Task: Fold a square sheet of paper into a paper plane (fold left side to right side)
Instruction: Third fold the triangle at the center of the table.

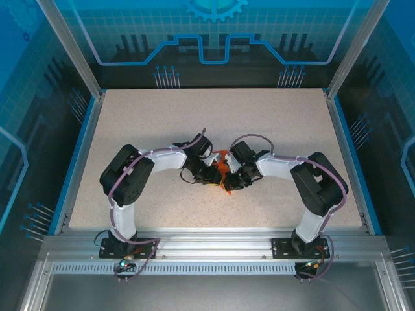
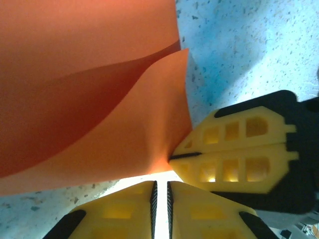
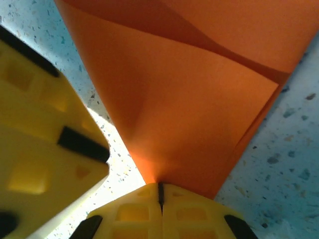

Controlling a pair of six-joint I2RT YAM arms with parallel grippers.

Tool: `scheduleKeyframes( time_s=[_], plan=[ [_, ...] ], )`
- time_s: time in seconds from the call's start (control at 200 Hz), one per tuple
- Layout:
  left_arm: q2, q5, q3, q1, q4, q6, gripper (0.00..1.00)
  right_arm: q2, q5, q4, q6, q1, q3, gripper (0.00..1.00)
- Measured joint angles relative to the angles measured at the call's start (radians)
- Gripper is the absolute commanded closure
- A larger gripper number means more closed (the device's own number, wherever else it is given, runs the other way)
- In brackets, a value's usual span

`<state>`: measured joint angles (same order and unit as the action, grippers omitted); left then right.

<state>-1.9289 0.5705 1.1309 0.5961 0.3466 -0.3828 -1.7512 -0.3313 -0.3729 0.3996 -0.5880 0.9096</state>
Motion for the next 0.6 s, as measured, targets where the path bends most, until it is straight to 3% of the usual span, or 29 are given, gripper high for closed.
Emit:
scheduleKeyframes(
  time_s=[0.6],
  plan=[
    [-0.047, -0.039, 0.025, 0.006, -0.002, 0.001, 0.88, -0.002, -0.003, -0.002, -0.008, 0.002, 0.000, 1.00]
  ],
)
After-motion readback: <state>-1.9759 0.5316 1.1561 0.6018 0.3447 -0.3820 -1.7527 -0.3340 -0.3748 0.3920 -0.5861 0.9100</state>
